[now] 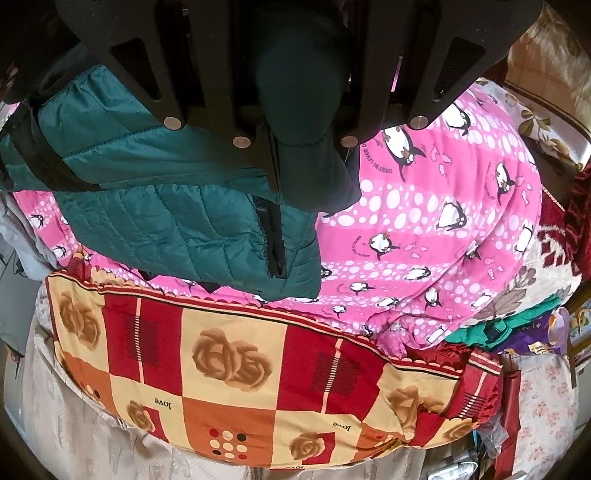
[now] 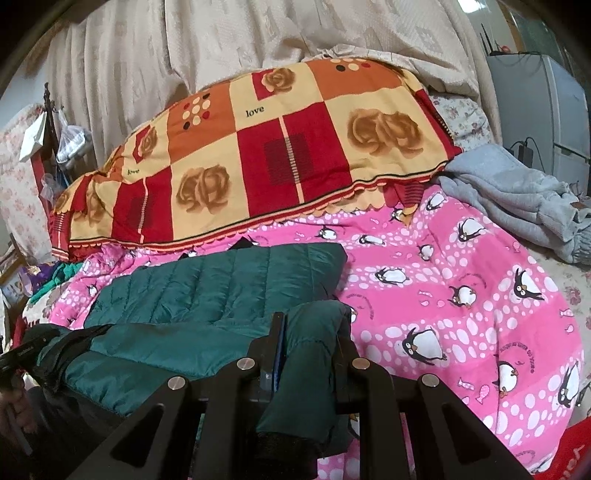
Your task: Fold large clothes
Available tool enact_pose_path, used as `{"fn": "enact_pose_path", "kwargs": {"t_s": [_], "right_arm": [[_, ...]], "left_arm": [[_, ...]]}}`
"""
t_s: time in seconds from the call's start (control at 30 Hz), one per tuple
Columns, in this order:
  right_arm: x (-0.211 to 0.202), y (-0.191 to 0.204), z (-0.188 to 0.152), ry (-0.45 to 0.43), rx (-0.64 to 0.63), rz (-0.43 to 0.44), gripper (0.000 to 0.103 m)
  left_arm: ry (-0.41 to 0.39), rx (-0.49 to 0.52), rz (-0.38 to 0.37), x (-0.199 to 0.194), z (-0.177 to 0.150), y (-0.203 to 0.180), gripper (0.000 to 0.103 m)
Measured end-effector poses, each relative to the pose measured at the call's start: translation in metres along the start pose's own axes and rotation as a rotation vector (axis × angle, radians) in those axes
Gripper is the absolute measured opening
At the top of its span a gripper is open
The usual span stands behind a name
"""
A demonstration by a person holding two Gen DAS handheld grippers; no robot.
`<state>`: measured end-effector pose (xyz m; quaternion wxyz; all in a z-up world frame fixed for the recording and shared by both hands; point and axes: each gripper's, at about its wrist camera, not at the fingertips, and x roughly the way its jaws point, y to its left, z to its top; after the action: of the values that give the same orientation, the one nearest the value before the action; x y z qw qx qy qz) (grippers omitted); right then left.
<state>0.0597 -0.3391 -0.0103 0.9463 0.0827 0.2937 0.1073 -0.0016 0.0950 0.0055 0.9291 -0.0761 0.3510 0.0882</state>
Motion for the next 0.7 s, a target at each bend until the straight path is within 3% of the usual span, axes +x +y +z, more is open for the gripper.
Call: {"fn": "enact_pose_path", "kwargs": {"t_s": [0.7], "right_arm": [[-0.005,0.01,0.006,0.012,-0.054,-0.024,0.016]], "left_arm": [[0.004,-0.002,0.004,0.002,0.0,0.002,0.014]]}}
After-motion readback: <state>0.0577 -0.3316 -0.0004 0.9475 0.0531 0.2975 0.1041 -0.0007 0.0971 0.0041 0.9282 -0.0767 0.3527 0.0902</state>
